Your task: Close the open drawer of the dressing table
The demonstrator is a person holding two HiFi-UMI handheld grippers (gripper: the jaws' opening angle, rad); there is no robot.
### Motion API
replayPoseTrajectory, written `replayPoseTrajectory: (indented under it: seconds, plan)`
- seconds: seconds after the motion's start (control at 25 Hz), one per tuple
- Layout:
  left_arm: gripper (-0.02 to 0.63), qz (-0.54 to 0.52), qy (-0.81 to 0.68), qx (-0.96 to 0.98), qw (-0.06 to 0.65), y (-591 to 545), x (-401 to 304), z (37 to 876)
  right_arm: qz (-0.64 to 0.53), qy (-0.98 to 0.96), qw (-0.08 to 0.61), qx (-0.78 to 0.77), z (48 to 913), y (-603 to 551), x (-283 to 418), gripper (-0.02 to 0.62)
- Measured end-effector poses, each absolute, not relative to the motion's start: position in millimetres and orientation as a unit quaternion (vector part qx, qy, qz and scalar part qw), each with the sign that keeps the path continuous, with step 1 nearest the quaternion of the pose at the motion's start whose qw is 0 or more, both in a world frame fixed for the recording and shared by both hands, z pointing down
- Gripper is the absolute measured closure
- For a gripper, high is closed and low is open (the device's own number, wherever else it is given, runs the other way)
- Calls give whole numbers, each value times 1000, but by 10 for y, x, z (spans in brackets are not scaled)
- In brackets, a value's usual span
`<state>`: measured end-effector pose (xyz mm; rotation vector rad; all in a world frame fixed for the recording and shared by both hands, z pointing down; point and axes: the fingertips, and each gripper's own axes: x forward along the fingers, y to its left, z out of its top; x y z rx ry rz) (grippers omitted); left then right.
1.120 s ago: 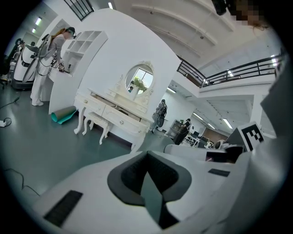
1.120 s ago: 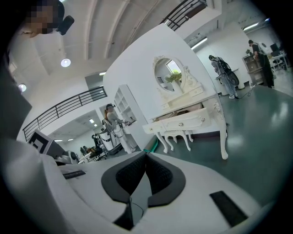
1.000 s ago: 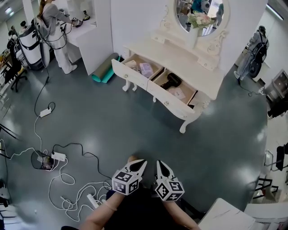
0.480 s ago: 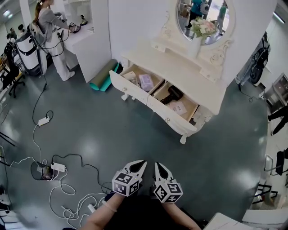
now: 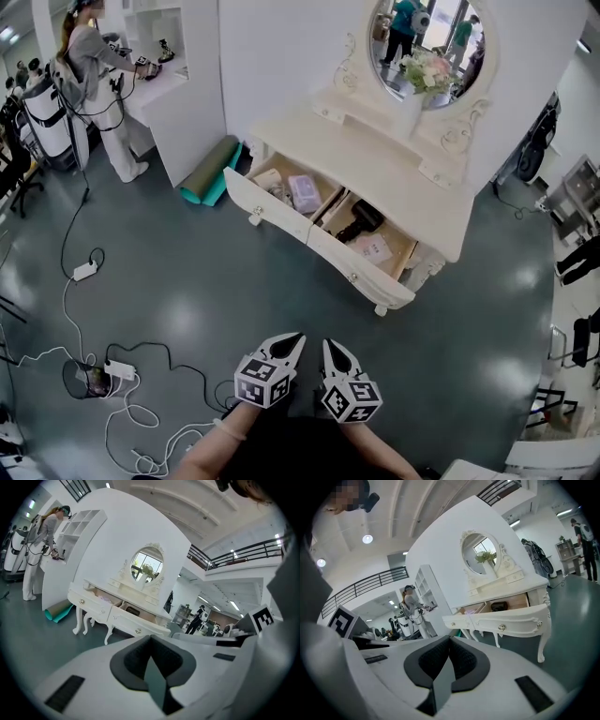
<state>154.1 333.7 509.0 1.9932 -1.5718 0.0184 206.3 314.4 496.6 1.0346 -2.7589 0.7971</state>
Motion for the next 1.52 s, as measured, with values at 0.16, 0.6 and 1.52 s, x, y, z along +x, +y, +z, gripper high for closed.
replayPoseTrajectory:
  seconds: [0.16,0.6,1.52]
  plan:
    - [580,8,-583,755,299,3140,1419,5098,247,-906,50,340,4946,2971,1920,580]
    - [580,5,-564,772,294,2839,1192,5049,254,-899,48,353,4963,2648,1667,580]
    - [580,22,-573,762,302,2862,1043,5177,265,-902,54,335,5011,2619,1454,580]
